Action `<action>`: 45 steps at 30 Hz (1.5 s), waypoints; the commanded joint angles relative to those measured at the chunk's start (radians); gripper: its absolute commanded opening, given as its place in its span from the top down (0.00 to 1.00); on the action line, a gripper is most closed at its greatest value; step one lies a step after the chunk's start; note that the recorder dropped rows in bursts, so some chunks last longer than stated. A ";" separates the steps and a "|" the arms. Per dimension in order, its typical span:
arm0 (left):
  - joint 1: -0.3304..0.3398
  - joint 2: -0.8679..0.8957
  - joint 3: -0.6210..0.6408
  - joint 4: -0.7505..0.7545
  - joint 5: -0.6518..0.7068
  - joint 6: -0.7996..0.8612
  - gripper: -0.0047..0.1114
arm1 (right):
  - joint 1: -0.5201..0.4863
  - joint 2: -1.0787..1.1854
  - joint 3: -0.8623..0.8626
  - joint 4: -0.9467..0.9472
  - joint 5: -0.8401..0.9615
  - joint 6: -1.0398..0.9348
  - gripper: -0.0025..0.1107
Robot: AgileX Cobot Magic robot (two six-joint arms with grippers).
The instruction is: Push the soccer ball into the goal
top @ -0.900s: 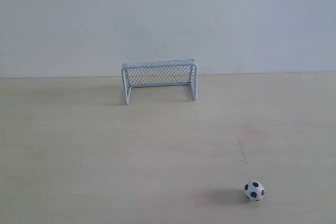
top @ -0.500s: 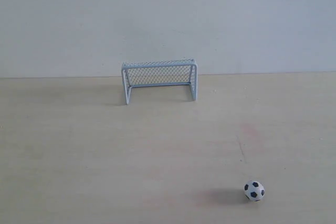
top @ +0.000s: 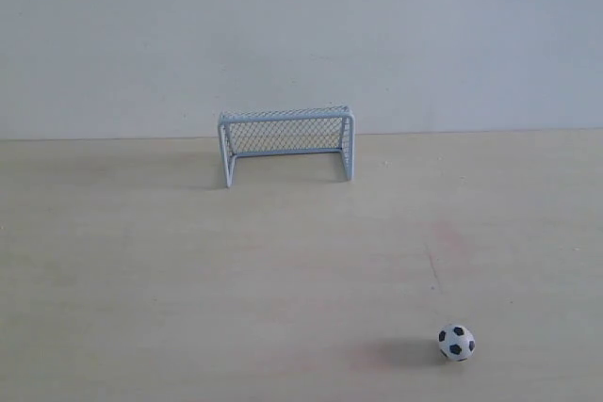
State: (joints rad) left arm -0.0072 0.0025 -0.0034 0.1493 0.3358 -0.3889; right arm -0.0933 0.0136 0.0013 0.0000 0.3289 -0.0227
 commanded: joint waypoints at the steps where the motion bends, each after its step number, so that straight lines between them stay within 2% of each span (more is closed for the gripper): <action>1: 0.004 -0.003 0.003 0.004 -0.003 0.005 0.92 | -0.006 -0.002 -0.001 -0.006 -0.006 0.000 0.98; 7: 0.004 -0.003 0.003 0.004 -0.003 0.005 0.92 | -0.006 -0.002 -0.001 -0.029 -0.065 -0.066 0.98; 18: 0.004 -0.003 0.003 0.004 -0.003 0.005 0.92 | -0.006 -0.002 -0.001 -0.029 -0.556 -0.059 0.98; 19: 0.004 -0.003 0.003 0.004 -0.003 0.005 0.92 | -0.006 -0.002 -0.001 -0.025 -0.612 -0.045 0.98; 22: 0.004 -0.003 0.003 0.004 -0.003 0.005 0.92 | -0.006 -0.002 -0.001 0.027 -0.781 0.177 0.98; 24: 0.004 -0.003 0.003 0.004 -0.003 0.005 0.92 | -0.006 -0.002 -0.022 0.060 -0.813 0.236 0.98; 27: 0.004 -0.003 0.003 0.004 -0.003 0.005 0.92 | -0.006 0.000 -0.166 0.062 -0.675 0.246 0.98; 32: 0.004 -0.003 0.003 0.004 -0.003 0.005 0.92 | -0.006 0.102 -0.568 0.045 -0.260 0.152 0.98; 38: 0.004 -0.003 0.003 0.004 -0.003 0.005 0.92 | -0.004 0.454 -1.031 0.043 0.408 0.005 0.98; 42: 0.004 -0.003 0.003 0.004 -0.003 0.005 0.92 | 0.075 0.708 -1.234 0.037 0.763 -0.073 0.98; 44: 0.004 -0.003 0.003 0.004 -0.003 0.005 0.92 | 0.131 0.828 -1.279 0.036 0.889 -0.184 0.98; 45: 0.004 -0.003 0.003 0.004 -0.003 0.005 0.92 | 0.154 0.880 -1.283 0.036 0.892 -0.245 0.98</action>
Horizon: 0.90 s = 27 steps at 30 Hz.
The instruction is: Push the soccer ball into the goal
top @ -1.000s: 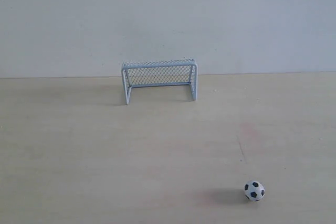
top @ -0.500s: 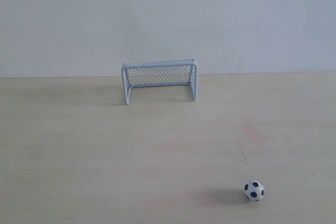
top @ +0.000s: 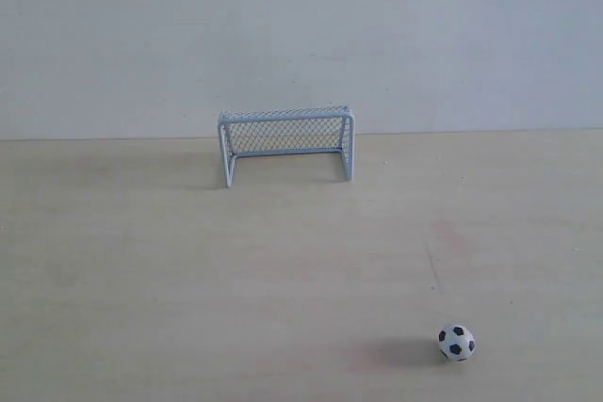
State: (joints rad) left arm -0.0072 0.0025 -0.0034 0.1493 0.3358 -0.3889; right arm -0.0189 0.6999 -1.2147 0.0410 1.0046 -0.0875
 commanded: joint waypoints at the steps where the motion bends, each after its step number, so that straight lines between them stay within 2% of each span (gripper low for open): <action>1: 0.004 -0.003 0.003 0.004 -0.003 0.005 0.92 | 0.103 0.231 -0.067 -0.005 0.217 -0.220 0.98; 5: 0.004 -0.003 0.003 0.004 -0.003 0.005 0.92 | 0.196 0.383 -0.064 -0.005 0.217 -0.506 0.98; 9: 0.004 -0.003 0.003 0.004 -0.003 0.005 0.92 | 0.262 0.484 -0.064 -0.005 0.217 -0.709 0.98; 15: 0.004 -0.003 0.003 0.004 -0.003 0.005 0.92 | 0.271 0.604 0.034 -0.007 0.217 -0.950 0.98; 19: 0.004 -0.003 0.003 0.004 -0.003 0.005 0.92 | 0.271 0.638 0.172 0.006 0.203 -1.326 0.98; 20: 0.004 -0.003 0.003 0.004 -0.003 0.005 0.92 | 0.271 0.638 0.238 0.006 0.146 -1.492 0.98; 27: 0.004 -0.003 0.003 0.004 -0.003 0.005 0.92 | 0.289 0.638 0.425 0.177 -0.130 -1.664 0.98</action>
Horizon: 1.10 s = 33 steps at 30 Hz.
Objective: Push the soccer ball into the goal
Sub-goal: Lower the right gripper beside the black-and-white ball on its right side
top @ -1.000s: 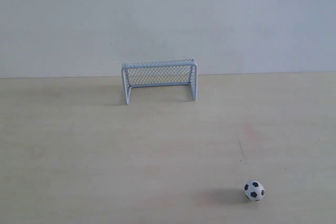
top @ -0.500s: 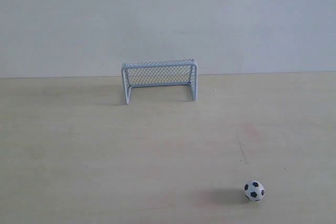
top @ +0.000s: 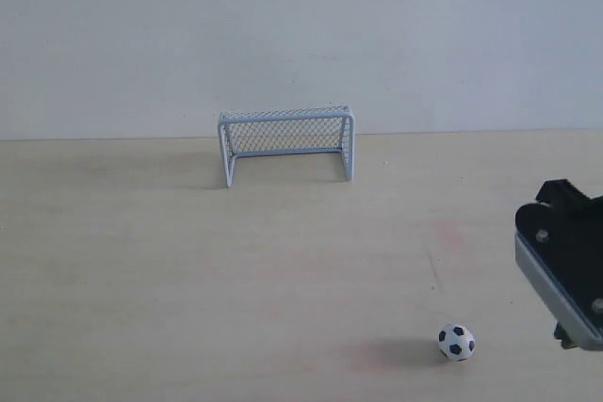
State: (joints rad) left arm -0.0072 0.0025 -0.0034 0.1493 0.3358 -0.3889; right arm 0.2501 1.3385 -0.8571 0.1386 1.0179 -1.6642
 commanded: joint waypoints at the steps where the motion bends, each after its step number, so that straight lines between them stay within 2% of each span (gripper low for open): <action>1: 0.004 -0.003 0.003 0.004 -0.003 0.005 0.92 | 0.029 0.002 0.078 0.088 -0.182 -0.087 0.98; 5: 0.004 -0.003 0.003 0.004 -0.003 0.005 0.92 | 0.066 0.063 0.064 0.101 -0.196 -0.072 0.98; 11: 0.004 -0.003 0.003 0.004 -0.003 0.005 0.92 | 0.081 0.228 -0.036 0.102 -0.067 -0.072 0.98; 20: 0.004 -0.003 0.003 0.004 -0.003 0.005 0.92 | 0.083 0.360 -0.040 0.073 -0.139 -0.122 0.98; 33: 0.004 -0.003 0.003 0.004 -0.003 0.005 0.92 | 0.090 0.408 -0.040 0.031 -0.179 -0.124 0.98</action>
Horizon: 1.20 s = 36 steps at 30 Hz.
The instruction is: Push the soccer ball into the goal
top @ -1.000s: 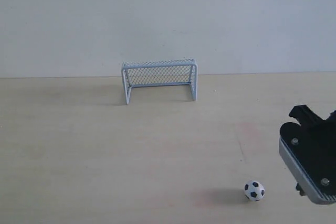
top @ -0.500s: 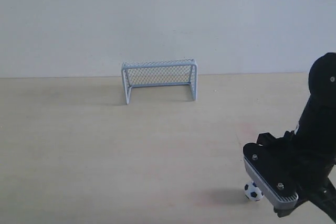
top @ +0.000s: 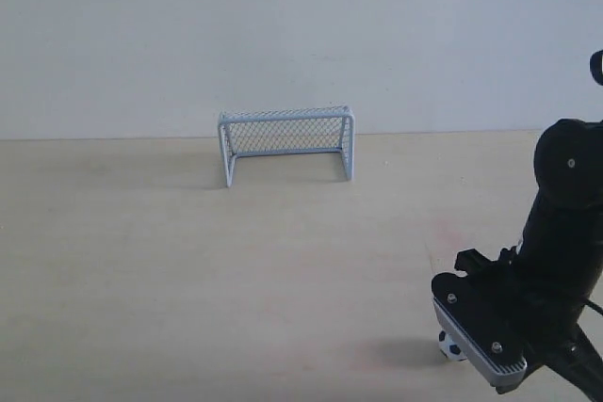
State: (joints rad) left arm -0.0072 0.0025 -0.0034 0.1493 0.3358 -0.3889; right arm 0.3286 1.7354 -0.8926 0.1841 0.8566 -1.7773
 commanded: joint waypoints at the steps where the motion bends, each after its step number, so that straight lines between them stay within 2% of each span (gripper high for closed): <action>1: 0.004 -0.003 0.003 0.004 -0.003 0.005 0.92 | 0.014 0.014 -0.004 -0.014 -0.023 -0.011 0.98; 12: 0.004 -0.003 0.003 0.004 -0.003 0.005 0.92 | 0.030 0.021 -0.004 -0.015 -0.017 -0.006 0.98; 14: 0.004 -0.003 0.003 0.004 -0.003 0.005 0.92 | 0.030 0.039 -0.004 -0.010 -0.071 -0.009 0.98; 15: 0.004 -0.003 0.003 0.004 -0.003 0.005 0.92 | 0.030 0.058 -0.011 -0.010 -0.132 -0.019 0.98; 16: 0.004 -0.003 0.003 0.004 -0.003 0.005 0.92 | 0.030 0.109 -0.052 -0.004 -0.372 -0.095 0.98; 17: 0.004 -0.003 0.003 0.004 -0.003 0.005 0.92 | 0.030 0.126 -0.088 -0.024 -0.516 -0.126 0.98; 18: 0.004 -0.003 0.003 0.004 -0.003 0.005 0.92 | 0.036 0.118 -0.158 -0.025 -0.893 -0.083 0.98; 19: 0.004 -0.003 0.003 0.004 -0.003 0.005 0.92 | 0.046 0.099 -0.202 -0.010 -1.044 0.019 0.98; 20: 0.004 -0.003 0.003 0.004 -0.003 0.005 0.92 | 0.055 0.073 -0.242 -0.006 -1.084 0.147 0.98; 21: 0.004 -0.003 0.003 0.004 -0.003 0.005 0.92 | 0.063 0.041 -0.270 -0.040 -1.022 0.223 0.98; 22: 0.004 -0.003 0.003 0.004 -0.003 0.005 0.92 | 0.063 0.002 -0.280 -0.107 -0.827 0.269 0.98; 24: 0.004 -0.003 0.003 0.004 -0.003 0.005 0.92 | 0.063 -0.025 -0.251 -0.149 -0.681 0.257 0.98; 36: 0.004 -0.003 0.003 0.004 -0.003 0.005 0.92 | 0.063 -0.251 0.056 -0.142 -0.704 0.379 0.98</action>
State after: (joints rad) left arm -0.0072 0.0025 -0.0034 0.1493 0.3358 -0.3889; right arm 0.3922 1.5517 -0.9024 0.0402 0.1439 -1.4487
